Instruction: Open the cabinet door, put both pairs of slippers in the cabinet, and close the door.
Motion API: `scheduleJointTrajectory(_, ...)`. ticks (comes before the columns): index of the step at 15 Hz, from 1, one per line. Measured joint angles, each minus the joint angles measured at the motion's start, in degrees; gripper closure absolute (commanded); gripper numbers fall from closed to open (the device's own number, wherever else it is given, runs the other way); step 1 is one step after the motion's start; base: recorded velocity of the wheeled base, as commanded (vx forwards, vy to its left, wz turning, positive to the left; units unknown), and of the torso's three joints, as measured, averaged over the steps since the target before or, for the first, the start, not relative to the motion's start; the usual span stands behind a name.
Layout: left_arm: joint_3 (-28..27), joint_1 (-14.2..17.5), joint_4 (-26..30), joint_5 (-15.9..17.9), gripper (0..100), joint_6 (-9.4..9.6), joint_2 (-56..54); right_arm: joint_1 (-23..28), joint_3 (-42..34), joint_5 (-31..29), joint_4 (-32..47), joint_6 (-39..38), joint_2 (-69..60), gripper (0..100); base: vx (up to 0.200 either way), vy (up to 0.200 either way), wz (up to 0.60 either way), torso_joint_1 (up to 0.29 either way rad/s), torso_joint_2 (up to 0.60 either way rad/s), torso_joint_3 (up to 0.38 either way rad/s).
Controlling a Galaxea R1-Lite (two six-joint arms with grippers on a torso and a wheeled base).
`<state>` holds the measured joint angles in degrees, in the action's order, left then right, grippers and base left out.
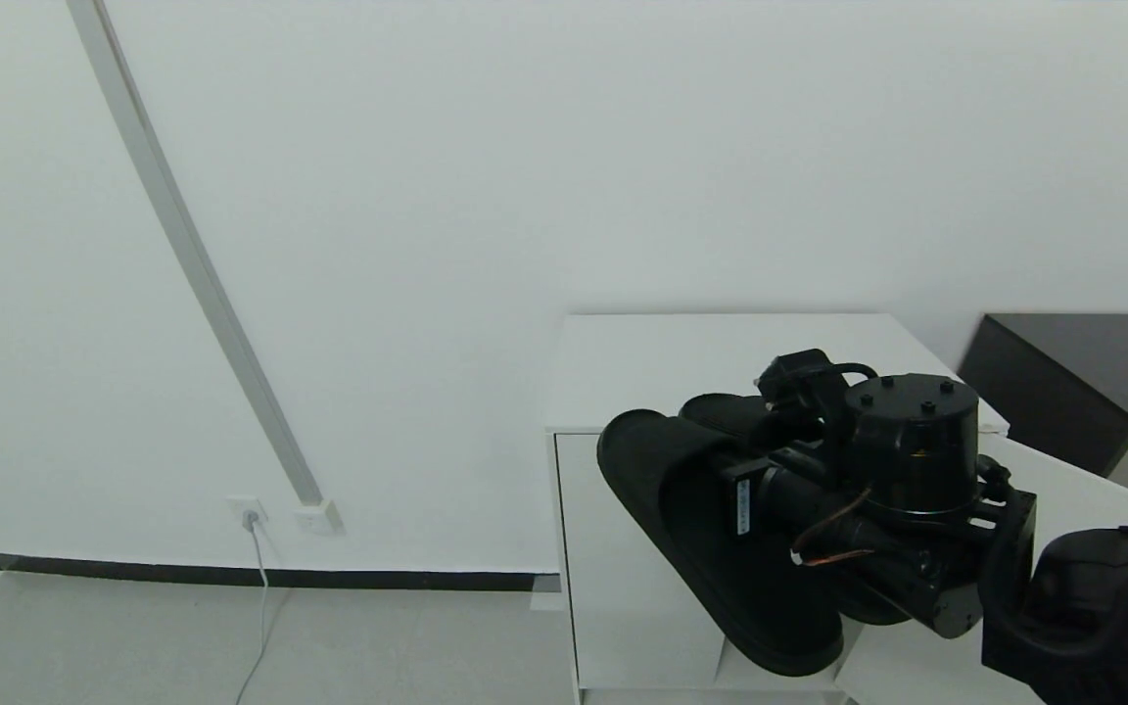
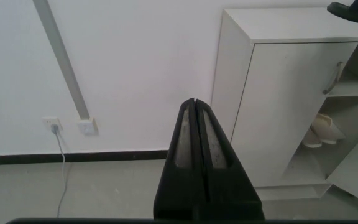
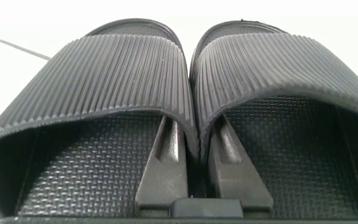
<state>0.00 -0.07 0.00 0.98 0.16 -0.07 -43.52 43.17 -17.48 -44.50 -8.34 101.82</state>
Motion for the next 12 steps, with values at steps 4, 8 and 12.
scheduleJointTrajectory(4,0.0,0.0,0.0,0.0,100,0.0,0.0,0.1,0.0,-0.1,0.0,0.1,0.1,100,0.0,-0.05,0.0,0.001,0.0,0.002)
scheduleJointTrajectory(8,0.0,-0.1,0.0,0.0,100,0.0,0.0,0.0,0.0,-0.1,0.0,0.1,0.1,100,0.0,-0.2,0.0,-0.001,0.0,0.001)
scheduleJointTrajectory(12,0.0,0.0,0.0,0.1,100,0.02,0.0,-0.4,0.0,-0.1,0.1,0.2,0.2,100,0.0,-0.2,0.0,0.004,0.0,0.002)
